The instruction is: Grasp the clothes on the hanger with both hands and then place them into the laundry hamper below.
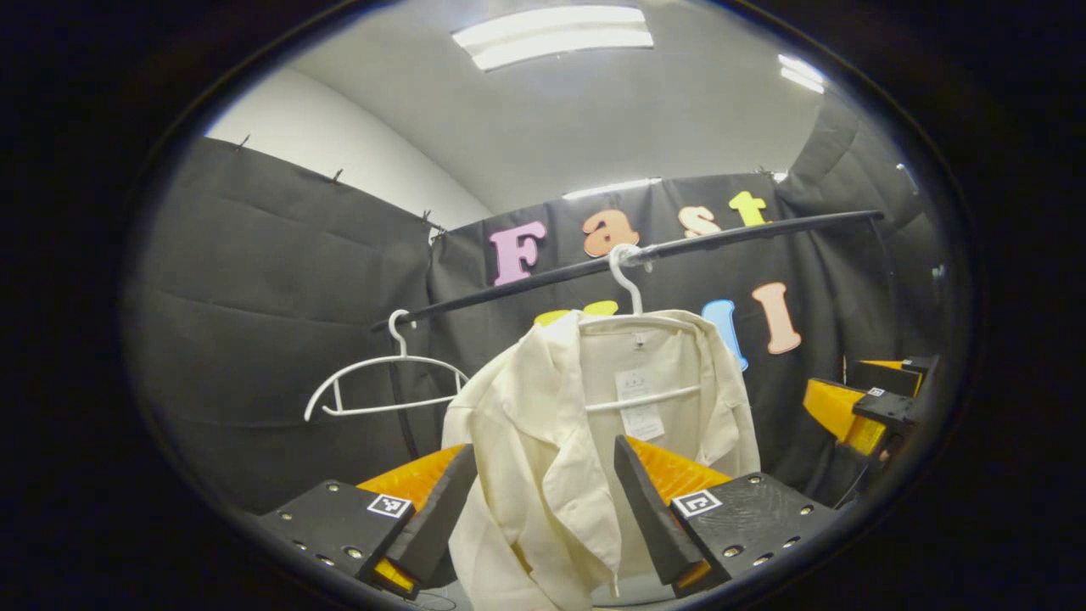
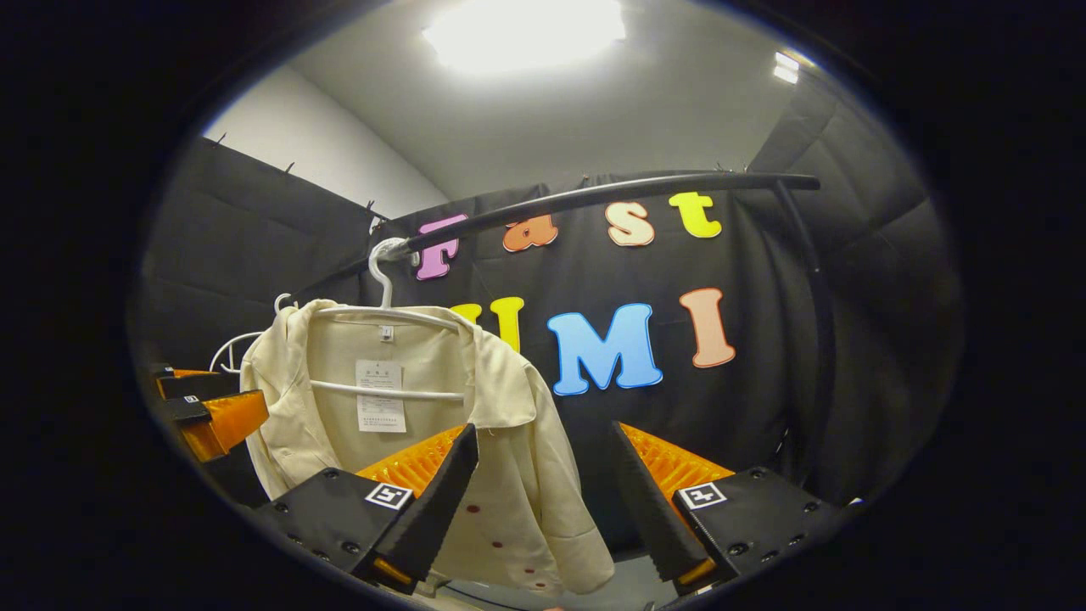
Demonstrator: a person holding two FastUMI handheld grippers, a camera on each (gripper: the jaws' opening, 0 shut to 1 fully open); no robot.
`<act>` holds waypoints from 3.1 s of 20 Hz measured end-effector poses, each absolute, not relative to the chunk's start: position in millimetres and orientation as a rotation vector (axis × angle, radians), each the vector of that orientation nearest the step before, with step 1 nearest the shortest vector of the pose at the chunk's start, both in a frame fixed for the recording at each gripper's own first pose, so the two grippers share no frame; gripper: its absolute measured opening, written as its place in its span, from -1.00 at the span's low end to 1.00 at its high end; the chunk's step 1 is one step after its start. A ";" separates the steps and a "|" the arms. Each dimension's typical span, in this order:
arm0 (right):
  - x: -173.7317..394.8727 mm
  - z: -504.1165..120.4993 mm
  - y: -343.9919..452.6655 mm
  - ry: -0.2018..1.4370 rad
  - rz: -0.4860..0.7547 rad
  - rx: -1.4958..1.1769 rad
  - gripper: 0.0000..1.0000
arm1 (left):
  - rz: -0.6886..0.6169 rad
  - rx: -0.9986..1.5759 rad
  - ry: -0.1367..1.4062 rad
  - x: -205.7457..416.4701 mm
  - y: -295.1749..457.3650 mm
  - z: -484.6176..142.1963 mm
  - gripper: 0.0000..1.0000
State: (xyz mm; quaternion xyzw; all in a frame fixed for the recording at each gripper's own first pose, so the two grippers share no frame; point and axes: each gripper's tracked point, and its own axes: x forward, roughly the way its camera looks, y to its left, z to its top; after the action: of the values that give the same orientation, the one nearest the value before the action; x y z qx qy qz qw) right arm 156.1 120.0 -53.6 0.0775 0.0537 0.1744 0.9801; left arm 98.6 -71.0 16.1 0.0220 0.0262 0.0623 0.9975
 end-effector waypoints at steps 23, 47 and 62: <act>241.3 -121.6 224.6 0.297 0.464 0.230 0.84 | 0.337 0.068 0.111 177.9 -77.2 -20.0 0.90; 261.5 -101.4 184.7 0.200 0.340 0.124 -0.97 | 0.325 0.114 0.055 173.5 -57.6 12.9 -0.96; 310.6 -50.8 141.3 0.035 0.272 0.138 -0.97 | 0.377 0.183 -0.035 174.3 -33.6 68.3 -0.99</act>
State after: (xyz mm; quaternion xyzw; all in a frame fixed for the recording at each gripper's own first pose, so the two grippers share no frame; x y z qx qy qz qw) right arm 310.6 141.3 -50.8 0.0688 0.0175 0.1355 0.9882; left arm 174.3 -33.6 68.3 0.0906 -0.0176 0.1872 0.9780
